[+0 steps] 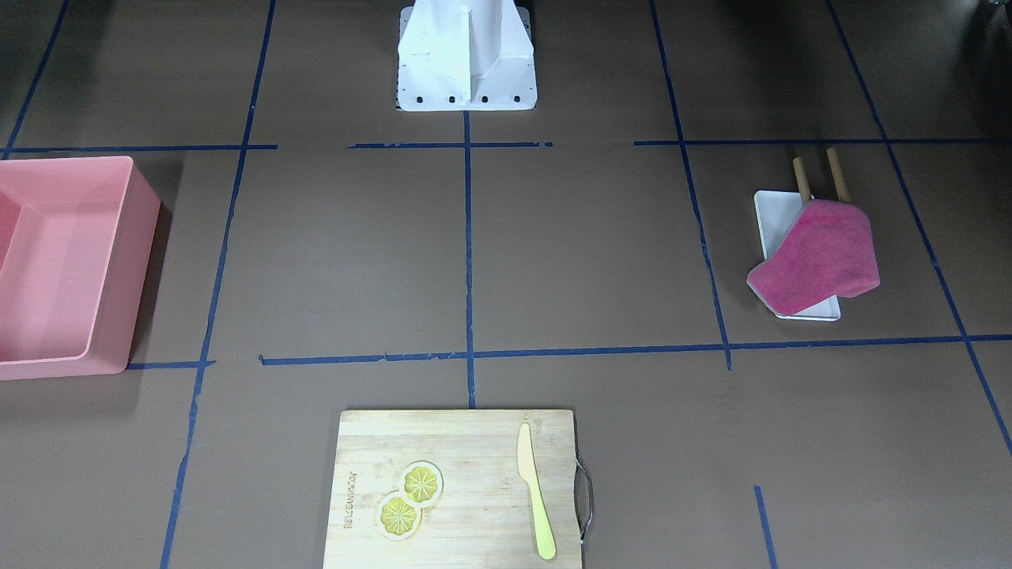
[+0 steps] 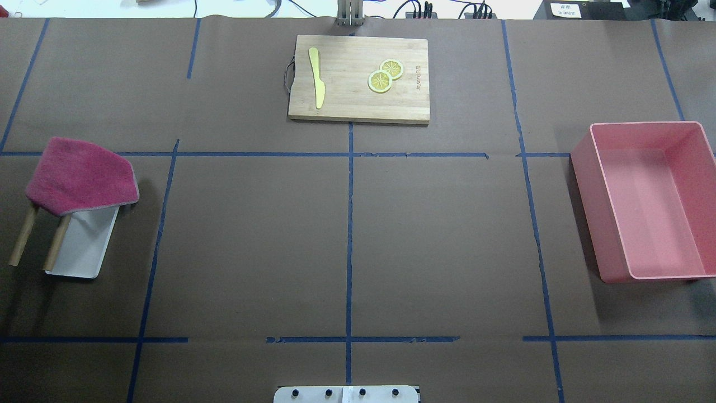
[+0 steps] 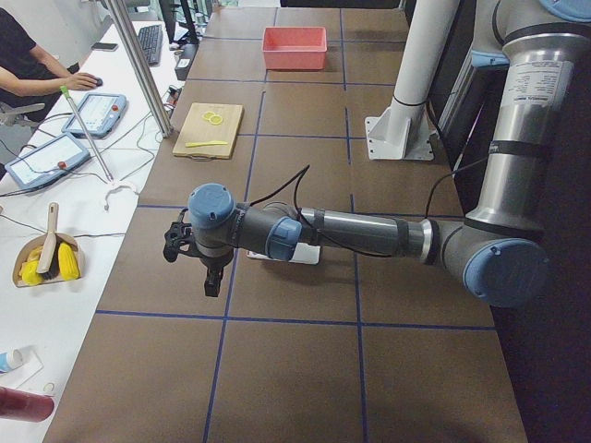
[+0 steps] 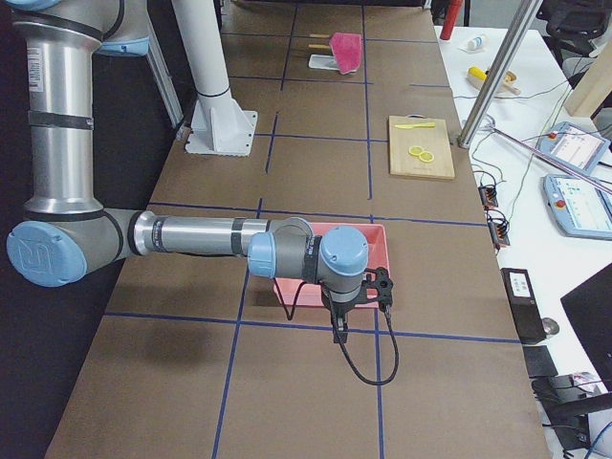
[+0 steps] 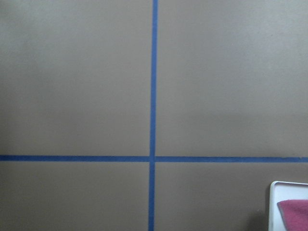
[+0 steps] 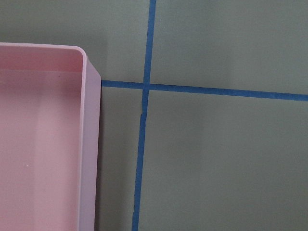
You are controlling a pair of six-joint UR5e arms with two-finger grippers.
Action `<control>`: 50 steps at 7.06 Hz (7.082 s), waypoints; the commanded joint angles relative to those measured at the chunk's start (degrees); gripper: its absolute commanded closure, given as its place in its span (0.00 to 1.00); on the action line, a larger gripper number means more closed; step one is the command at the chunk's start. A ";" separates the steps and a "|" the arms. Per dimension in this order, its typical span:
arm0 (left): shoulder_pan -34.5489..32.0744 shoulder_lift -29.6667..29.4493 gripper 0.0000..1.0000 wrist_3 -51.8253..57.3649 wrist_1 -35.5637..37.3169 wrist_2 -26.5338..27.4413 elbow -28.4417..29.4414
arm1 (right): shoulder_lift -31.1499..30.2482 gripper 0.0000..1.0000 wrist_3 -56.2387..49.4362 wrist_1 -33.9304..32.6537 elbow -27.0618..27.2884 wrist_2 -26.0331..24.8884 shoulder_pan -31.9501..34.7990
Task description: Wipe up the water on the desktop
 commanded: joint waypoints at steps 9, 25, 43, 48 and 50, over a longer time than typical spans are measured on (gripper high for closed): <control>13.84 1.03 0.02 -22.34 -15.15 -12.72 -0.84 | -0.52 0.00 0.00 0.04 2.21 0.09 0.00; 18.25 3.49 0.56 -31.41 -26.78 -12.81 1.27 | -0.61 0.00 -0.08 0.04 2.12 0.00 0.00; 10.45 -2.63 1.00 -40.76 -23.01 -25.36 0.57 | 0.54 0.00 8.35 0.48 3.96 -0.18 -0.35; 8.85 -15.12 1.00 -68.72 -22.91 -25.91 -4.62 | 0.36 0.00 9.76 9.35 7.75 5.88 -5.07; 10.42 -19.17 1.00 -72.96 -21.69 -19.63 -4.70 | 0.79 0.00 17.33 20.28 8.62 7.66 -9.29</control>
